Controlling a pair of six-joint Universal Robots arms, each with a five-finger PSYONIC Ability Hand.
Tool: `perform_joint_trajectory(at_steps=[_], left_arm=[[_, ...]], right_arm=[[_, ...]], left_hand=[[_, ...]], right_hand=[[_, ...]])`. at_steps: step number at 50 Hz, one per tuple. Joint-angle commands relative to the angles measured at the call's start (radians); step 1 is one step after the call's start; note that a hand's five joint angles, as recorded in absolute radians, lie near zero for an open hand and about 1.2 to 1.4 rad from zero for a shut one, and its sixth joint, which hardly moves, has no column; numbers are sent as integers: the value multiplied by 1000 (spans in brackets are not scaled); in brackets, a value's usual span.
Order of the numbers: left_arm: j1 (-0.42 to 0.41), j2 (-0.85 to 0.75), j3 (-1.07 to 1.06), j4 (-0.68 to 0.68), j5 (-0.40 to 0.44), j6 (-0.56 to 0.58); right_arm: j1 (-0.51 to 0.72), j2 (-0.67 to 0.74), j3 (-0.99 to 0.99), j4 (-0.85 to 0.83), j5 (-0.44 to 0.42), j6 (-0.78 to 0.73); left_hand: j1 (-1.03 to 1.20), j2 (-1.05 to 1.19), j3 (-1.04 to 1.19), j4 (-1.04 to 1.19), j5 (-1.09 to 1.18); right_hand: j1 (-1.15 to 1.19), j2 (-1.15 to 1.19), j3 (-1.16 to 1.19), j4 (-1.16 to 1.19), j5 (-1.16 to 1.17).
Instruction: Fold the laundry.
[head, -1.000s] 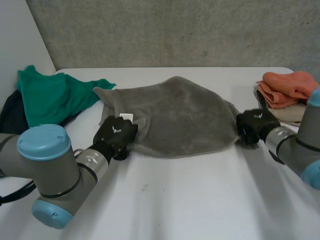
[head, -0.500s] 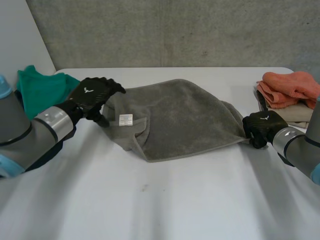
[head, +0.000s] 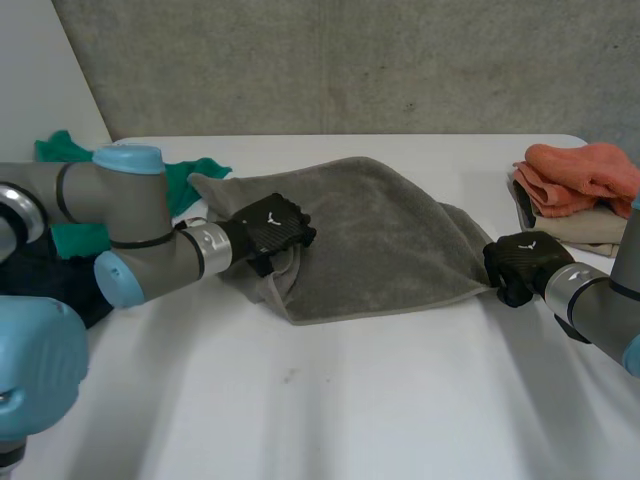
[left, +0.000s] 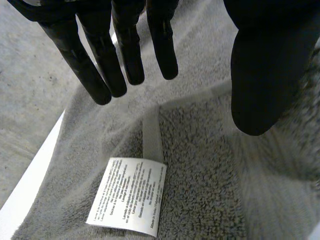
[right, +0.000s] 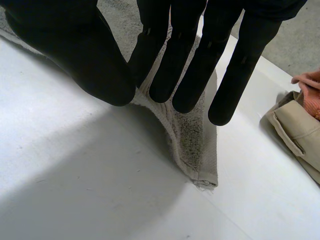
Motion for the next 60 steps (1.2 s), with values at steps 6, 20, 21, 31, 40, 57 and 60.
perform_joint_trajectory(at_steps=[6,20,21,31,40,57,60], left_arm=[[-12,-30,28,31,-44,18],[68,301,-381,143,-242,12],[74,327,-413,140,-243,12],[209,628,-820,68,-234,12],[219,666,-914,-191,-349,95],[131,459,-355,108,-443,-30],[128,438,-218,213,-446,-125]], right_arm=[[-12,-6,1,0,0,0],[-22,-24,-36,92,3,-107],[-25,-36,-45,133,4,-153],[-33,-87,-58,487,43,-481],[-13,-107,-47,681,162,-549],[90,0,-463,479,219,-435],[100,-4,-588,388,222,-338]], left_hand=[[806,813,811,809,808],[827,835,832,830,830],[827,835,832,830,830],[827,835,832,830,830],[827,835,832,830,830],[827,835,832,830,830],[827,835,832,830,830]], right_hand=[[274,220,206,200,208],[274,220,206,200,208],[274,220,206,200,208],[274,220,206,200,208],[274,220,206,200,208],[274,220,206,200,208],[274,220,206,200,208]])
